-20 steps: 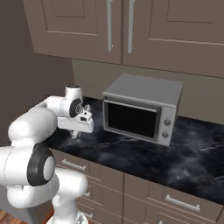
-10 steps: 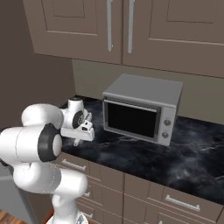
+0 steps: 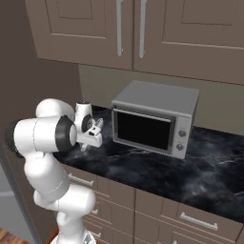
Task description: Pick up the tongs from the counter and place them near the plate next to the oven.
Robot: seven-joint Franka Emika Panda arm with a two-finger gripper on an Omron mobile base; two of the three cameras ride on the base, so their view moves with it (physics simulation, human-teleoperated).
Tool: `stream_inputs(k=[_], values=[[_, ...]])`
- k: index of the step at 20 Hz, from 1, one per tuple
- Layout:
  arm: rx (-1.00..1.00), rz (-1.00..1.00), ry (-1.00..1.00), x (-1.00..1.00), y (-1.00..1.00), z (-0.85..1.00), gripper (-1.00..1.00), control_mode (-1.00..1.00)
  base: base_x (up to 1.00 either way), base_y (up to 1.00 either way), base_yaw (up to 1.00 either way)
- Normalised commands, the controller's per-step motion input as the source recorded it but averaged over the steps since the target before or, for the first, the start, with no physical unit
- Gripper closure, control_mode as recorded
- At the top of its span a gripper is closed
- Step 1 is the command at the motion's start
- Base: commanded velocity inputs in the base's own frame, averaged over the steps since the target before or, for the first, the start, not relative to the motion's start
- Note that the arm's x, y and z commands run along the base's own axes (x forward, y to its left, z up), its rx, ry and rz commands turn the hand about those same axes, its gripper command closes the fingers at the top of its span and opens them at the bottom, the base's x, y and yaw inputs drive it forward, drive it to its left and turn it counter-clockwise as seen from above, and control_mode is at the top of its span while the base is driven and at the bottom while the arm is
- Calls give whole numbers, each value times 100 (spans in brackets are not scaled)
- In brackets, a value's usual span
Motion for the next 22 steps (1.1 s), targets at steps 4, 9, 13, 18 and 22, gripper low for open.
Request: stream_inputs(k=[4, 9, 13, 18, 22], values=[[0, 0, 1, 0, 0, -18, 100, -100, 0, 0, 0], [0, 0, 0, 0, 0, -24, 100, -100, 0, 0, 0], [0, 0, 0, 0, 0, 0, 100, -100, 0, 0, 0], [0, 0, 0, 0, 0, 0, -100, -100, 0, 0, 0], [0, 0, 1, 0, 0, 0, -100, -100, 0, 0, 0]])
